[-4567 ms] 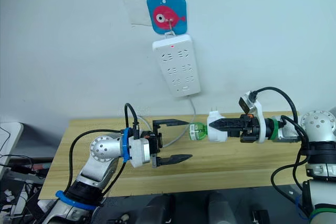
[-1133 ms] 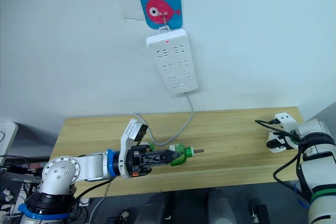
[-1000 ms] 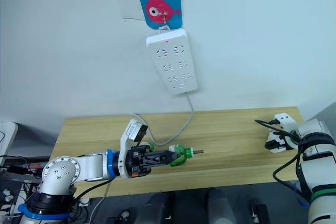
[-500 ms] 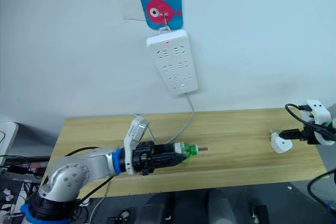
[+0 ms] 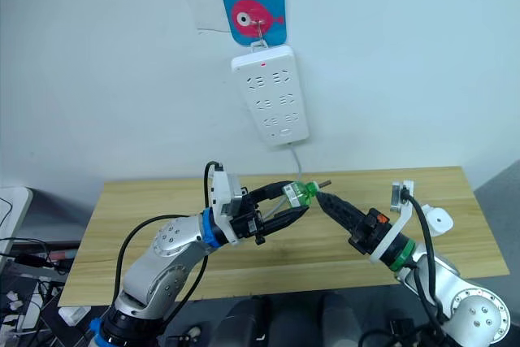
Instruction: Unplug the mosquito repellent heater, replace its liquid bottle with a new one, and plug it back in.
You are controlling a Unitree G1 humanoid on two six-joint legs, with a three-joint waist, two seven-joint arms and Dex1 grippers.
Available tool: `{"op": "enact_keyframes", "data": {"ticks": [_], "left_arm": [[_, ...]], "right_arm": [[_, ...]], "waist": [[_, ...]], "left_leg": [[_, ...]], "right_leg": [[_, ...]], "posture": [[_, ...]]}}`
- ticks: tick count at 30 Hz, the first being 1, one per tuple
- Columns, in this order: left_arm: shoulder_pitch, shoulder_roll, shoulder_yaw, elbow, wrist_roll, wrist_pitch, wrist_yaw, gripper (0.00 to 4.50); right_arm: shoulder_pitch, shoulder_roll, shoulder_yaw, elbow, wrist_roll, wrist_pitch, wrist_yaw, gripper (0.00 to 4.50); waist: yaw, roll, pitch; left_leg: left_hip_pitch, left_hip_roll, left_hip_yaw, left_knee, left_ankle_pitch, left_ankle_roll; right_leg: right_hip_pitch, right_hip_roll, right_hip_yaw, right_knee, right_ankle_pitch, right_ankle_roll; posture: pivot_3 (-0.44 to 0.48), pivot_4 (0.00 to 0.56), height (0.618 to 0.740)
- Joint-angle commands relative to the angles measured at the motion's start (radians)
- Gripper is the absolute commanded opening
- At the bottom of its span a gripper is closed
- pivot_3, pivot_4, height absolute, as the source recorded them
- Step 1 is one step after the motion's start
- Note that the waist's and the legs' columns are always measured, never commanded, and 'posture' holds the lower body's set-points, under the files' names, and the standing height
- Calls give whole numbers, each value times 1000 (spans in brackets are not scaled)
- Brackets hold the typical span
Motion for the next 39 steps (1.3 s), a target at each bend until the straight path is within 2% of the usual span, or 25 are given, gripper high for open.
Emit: {"op": "enact_keyframes", "data": {"ticks": [1, 4, 9, 17, 20, 28, 29, 38, 39], "left_arm": [[-13, -25, -6, -18, 21, -27, 20, 2283], [-2, -37, -19, -30, 37, -33, 27, 2283], [9, -54, -46, -42, 71, -51, 46, 2283], [11, -71, -57, -41, 96, -57, 62, 2283], [21, -71, -61, -48, 98, -55, 65, 2283], [29, -77, -72, -53, 106, -52, 75, 2283], [27, -78, -73, -51, 107, -52, 75, 2283], [26, -84, -78, -50, 110, -51, 80, 2283], [28, -85, -78, -52, 103, -42, 79, 2633]], "right_arm": [[7, -50, 144, -46, 248, -282, -280, 4464], [0, -106, 245, -70, 300, -411, -365, 4464], [-3, -150, 369, -108, 311, -558, -400, 4464], [6, -232, 456, -120, 311, -676, -402, 4464], [9, -250, 476, -128, 311, -710, -409, 3897], [15, -306, 507, -144, 311, -752, -394, 996], [15, -311, 512, -145, 311, -756, -392, 828], [7, -341, 536, -145, 311, -772, -366, 833], [3, -345, 534, -141, 311, -772, -363, 833]], "waist": [[-12, 0, 0], [-31, 0, 0], [-37, 0, 0], [-35, 0, 0], [-35, 0, 0], [-34, 0, 0], [-34, 0, 0], [-34, 0, 0], [-34, 0, 0]], "left_leg": [[0, 1, 0, 0, 0, 0], [1, 1, -1, 0, 0, 0], [1, 2, -2, 0, 0, 0], [1, 1, -2, 0, 0, 0], [1, 2, -2, 0, 0, 0], [1, 1, -2, 0, 0, 0], [1, 1, -2, 0, 0, 0], [1, 1, -2, 0, 0, 0], [1, 1, -2, 0, 0, 0]], "right_leg": [[0, 0, 0, 0, 0, 0], [0, 2, -1, 1, 0, 0], [0, 3, -1, 2, 0, 0], [0, 3, -1, 1, 0, 0], [0, 3, -1, 2, 0, 0], [0, 3, -1, 1, 0, 0], [0, 3, -1, 1, 0, 0], [0, 3, -1, 1, 0, 0], [0, 3, -1, 1, 0, 0]], "posture": [[-113, 242, 740], [-113, 242, 740], [-112, 246, 740], [-107, 249, 740], [-107, 249, 740], [-112, 257, 740], [-112, 257, 740], [-112, 262, 740], [-112, 262, 740]]}}
